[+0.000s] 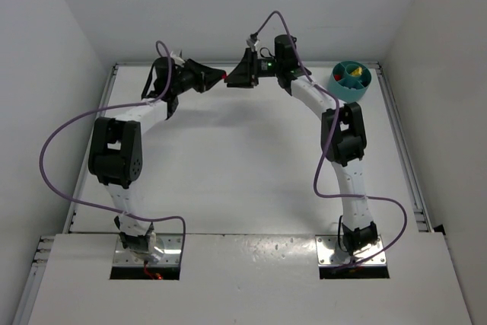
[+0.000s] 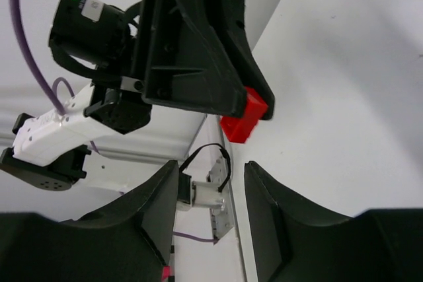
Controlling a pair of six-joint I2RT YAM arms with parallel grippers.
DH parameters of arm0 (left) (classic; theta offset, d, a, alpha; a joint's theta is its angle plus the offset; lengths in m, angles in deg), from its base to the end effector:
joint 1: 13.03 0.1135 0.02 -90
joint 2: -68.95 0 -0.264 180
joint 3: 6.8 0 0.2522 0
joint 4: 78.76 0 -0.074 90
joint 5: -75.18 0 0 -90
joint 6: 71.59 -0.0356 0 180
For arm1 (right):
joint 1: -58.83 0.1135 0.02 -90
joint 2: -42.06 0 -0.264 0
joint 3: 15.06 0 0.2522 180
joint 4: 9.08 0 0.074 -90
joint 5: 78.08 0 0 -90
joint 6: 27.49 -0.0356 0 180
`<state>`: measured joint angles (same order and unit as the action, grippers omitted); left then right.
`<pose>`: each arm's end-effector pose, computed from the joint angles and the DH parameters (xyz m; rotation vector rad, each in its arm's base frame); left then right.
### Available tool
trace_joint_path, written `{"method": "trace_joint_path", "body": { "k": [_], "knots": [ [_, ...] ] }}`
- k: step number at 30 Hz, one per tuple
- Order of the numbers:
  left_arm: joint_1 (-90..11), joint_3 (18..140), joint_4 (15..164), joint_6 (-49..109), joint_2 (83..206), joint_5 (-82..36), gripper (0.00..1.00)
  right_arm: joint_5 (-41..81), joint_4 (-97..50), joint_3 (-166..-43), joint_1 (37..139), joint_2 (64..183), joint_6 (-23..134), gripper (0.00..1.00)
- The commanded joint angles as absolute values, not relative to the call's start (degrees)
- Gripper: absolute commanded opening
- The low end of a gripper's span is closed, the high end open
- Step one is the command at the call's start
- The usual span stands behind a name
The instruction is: Sort the legos into containers by color
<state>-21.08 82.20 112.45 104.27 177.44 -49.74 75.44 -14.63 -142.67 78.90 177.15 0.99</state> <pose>0.4364 -0.0823 0.2649 -0.8135 1.8546 -1.6548 0.5006 0.2168 0.2468 -0.2056 2.1438 1.9092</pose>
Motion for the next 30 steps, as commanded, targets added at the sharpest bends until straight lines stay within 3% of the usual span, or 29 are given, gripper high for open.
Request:
{"method": "trace_joint_path", "body": {
  "k": [1, 30],
  "knots": [
    [-20.9, 81.1, 115.9, 106.0, 174.4, -51.3, 0.0, 77.4, -10.0, -145.2, 79.3, 177.2, -0.4, 0.45],
    [-22.5, 78.8, 122.3, 106.0, 172.8, -54.6, 0.0, 77.4, -9.5, -147.8, 79.3, 178.8, -0.4, 0.41]
  ]
}}
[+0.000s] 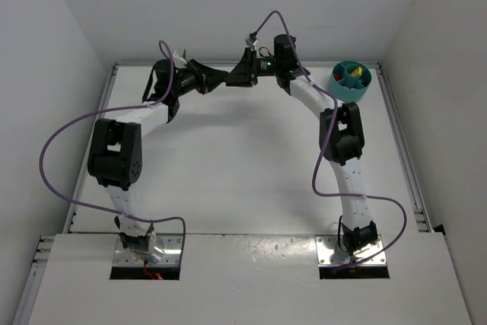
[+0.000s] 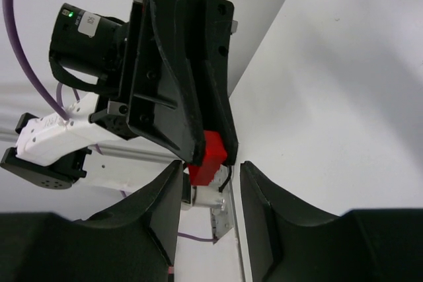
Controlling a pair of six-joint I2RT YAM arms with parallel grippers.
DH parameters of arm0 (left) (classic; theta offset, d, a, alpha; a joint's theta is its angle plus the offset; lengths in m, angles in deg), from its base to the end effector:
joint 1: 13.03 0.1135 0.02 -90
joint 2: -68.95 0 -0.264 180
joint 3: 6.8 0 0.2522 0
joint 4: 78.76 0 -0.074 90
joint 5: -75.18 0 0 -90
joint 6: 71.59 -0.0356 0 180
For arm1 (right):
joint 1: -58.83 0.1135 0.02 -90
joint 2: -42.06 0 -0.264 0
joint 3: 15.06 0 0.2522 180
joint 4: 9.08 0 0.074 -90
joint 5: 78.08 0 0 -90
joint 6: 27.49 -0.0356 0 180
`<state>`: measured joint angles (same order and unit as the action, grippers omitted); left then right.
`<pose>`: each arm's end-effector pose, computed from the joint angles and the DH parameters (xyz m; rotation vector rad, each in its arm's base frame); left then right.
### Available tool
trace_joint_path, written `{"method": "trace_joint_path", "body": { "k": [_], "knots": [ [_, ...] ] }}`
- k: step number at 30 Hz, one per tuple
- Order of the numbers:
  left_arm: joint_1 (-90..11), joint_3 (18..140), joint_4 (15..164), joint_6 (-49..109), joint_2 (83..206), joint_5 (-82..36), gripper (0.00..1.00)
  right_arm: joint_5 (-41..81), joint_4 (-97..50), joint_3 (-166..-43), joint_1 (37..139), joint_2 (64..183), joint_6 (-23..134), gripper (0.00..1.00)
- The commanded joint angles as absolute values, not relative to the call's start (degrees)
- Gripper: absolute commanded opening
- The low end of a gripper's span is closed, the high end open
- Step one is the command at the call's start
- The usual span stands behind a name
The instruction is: Sort the legos into containers by color
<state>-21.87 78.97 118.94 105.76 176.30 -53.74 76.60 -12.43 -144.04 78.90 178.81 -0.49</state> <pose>0.4261 -0.0889 0.2658 -0.7078 1.8454 -1.7482 0.5053 0.2189 0.2431 -0.2254 2.1283 1.9350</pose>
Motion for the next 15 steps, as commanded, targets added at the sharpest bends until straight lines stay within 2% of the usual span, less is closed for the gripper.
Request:
{"method": "trace_joint_path", "body": {
  "k": [1, 6, 15],
  "knots": [
    [-22.5, 78.8, 122.3, 105.5, 172.8, -54.6, 0.0, 77.4, -9.5, -147.8, 79.3, 178.8, -0.4, 0.4],
    [-22.5, 78.8, 122.3, 105.0, 172.8, -54.6, 0.0, 77.4, -9.0, -148.4, 79.3, 179.3, -0.4, 0.39],
    [-23.0, 78.2, 122.4, 103.9, 172.8, -54.6, 0.0, 77.4, -8.4, -147.8, 79.3, 178.3, -0.4, 0.26]
  ]
}}
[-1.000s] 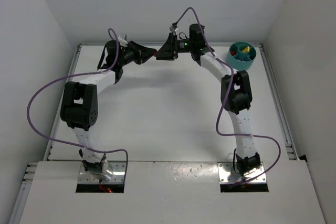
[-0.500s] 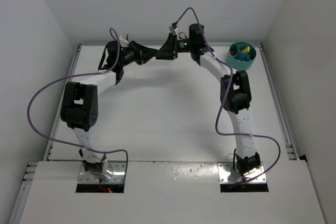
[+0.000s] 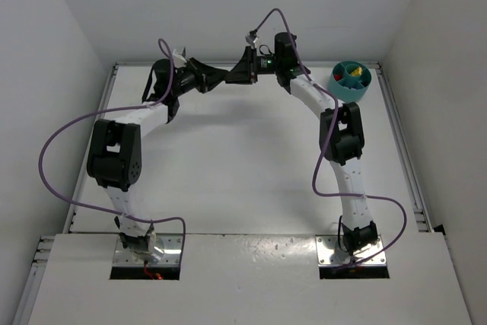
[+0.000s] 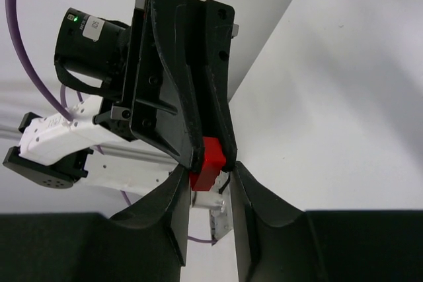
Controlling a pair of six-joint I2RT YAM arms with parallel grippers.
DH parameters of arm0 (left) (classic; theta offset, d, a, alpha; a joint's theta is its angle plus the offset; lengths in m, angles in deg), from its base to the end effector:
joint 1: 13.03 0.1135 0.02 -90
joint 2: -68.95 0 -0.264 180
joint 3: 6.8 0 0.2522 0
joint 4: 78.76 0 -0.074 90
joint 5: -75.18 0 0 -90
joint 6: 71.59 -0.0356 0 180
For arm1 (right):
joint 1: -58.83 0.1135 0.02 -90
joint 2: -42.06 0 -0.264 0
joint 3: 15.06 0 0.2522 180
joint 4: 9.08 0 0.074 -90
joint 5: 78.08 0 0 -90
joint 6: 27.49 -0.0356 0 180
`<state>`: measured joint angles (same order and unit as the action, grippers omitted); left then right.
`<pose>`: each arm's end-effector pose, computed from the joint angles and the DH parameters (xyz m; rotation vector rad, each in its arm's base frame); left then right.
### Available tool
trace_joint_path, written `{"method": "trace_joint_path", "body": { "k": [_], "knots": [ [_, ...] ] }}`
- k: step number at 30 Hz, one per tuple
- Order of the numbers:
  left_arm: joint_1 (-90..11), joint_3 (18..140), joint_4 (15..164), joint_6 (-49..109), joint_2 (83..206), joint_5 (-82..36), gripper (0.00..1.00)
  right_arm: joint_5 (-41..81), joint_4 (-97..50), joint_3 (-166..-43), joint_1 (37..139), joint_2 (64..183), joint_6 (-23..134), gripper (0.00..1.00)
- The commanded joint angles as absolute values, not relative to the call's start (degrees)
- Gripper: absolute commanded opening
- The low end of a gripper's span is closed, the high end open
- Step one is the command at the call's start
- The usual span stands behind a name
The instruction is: Sort the legos into containers by color
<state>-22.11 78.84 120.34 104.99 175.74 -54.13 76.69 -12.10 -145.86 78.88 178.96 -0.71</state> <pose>0.4240 -0.0906 0.2716 -0.6558 1.8280 -1.7533 0.5071 0.2194 0.2530 -0.2504 2.0976 1.9332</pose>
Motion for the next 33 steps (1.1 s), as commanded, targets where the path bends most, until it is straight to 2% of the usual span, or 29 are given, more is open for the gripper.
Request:
{"method": "trace_joint_path", "body": {
  "k": [1, 5, 33],
  "knots": [
    [-23.0, 77.6, 122.4, 103.9, 172.8, -54.6, 0.0, 78.0, -8.4, -147.8, 79.3, 178.3, -0.4, 0.26],
    [-22.5, 77.6, 123.6, 103.4, 172.8, -54.6, 0.0, 78.0, -9.0, -147.3, 78.8, 177.8, -0.4, 0.36],
    [-21.5, 76.5, 126.9, 101.7, 172.2, -53.0, 0.0, 79.1, -8.4, -145.7, 78.8, 176.7, -0.4, 0.33]
  ]
}}
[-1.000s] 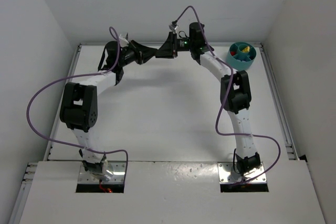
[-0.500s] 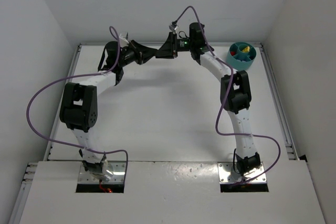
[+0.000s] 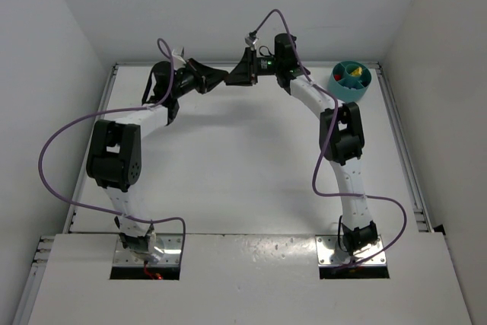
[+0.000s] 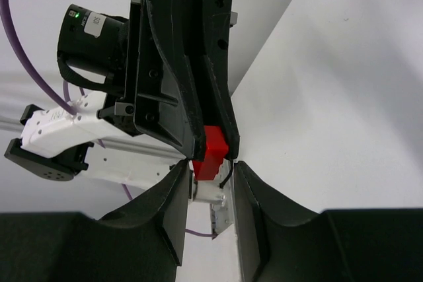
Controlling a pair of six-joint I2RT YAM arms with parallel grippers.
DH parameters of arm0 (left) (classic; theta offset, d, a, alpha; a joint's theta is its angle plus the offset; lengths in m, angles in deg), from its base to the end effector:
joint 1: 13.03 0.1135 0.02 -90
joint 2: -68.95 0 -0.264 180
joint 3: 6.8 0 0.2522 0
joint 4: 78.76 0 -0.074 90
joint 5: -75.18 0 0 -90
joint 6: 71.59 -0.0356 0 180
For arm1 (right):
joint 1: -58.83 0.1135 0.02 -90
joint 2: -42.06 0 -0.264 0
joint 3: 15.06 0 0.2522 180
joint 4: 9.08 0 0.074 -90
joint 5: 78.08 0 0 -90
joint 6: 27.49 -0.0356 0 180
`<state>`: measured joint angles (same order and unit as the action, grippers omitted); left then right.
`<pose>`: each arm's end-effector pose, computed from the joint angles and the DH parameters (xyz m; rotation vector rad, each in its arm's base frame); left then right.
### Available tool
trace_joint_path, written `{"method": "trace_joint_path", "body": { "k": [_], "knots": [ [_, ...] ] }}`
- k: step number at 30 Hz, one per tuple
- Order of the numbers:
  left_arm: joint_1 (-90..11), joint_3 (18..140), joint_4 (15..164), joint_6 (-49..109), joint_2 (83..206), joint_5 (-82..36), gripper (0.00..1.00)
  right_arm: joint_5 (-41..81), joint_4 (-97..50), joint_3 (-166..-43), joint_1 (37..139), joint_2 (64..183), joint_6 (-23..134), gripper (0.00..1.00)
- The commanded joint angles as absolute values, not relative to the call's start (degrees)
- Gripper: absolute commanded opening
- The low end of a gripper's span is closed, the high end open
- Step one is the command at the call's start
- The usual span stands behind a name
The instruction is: Sort the legos into containers by color
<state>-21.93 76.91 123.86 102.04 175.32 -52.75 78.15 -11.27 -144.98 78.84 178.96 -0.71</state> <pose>0.4207 -0.0880 0.2696 -0.5942 1.7849 -1.7074 0.5059 0.2189 0.2492 -0.2746 2.1019 1.9517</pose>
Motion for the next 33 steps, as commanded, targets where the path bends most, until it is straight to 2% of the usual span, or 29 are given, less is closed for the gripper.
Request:
{"method": "trace_joint_path", "body": {
  "k": [1, 9, 12, 17, 19, 23, 24, 25, 30, 33],
  "knots": [
    [-21.5, 76.5, 126.9, 101.7, 172.2, -53.0, 0.0, 79.1, -8.4, -146.2, 78.8, 176.7, -0.4, 0.33],
    [-21.5, 74.8, 126.3, 100.7, 171.7, -54.1, 0.0, 78.5, -8.4, -147.5, 78.3, 177.2, -0.4, 0.29],
    [-21.5, 74.8, 125.8, 100.1, 171.7, -54.1, 0.0, 79.1, -7.8, -147.5, 78.2, 177.2, -0.4, 0.22],
    [-21.5, 74.8, 125.8, 99.6, 171.7, -53.6, 0.0, 79.1, -7.3, -147.5, 78.2, 177.2, -0.4, 0.0],
    [-21.5, 74.8, 125.8, 99.1, 171.7, -53.6, 0.0, 79.1, -7.3, -147.5, 78.2, 176.7, -0.4, 0.0],
    [-21.5, 74.8, 123.9, 98.6, 171.7, -53.0, 0.61, 79.6, -6.8, -146.3, 78.2, 176.0, -0.4, 0.0],
    [-20.9, 75.3, 122.7, 97.8, 171.7, -52.4, 0.89, 79.6, -6.8, -145.8, 77.7, 175.4, 0.1, 0.0],
    [-20.3, 75.9, 120.0, 96.7, 171.7, -52.4, 1.0, 79.6, -7.3, -145.8, 77.7, 175.4, 0.1, 0.0],
    [-17.3, 78.2, 111.7, 88.4, 170.3, -49.1, 1.0, 80.2, -11.9, -141.6, 73.9, 172.2, 6.9, 0.0],
    [-15.0, 81.7, 102.5, 79.2, 169.7, -45.7, 1.0, 78.8, -20.4, -140.2, 69.5, 171.1, 15.0, 0.0]
  ]
}}
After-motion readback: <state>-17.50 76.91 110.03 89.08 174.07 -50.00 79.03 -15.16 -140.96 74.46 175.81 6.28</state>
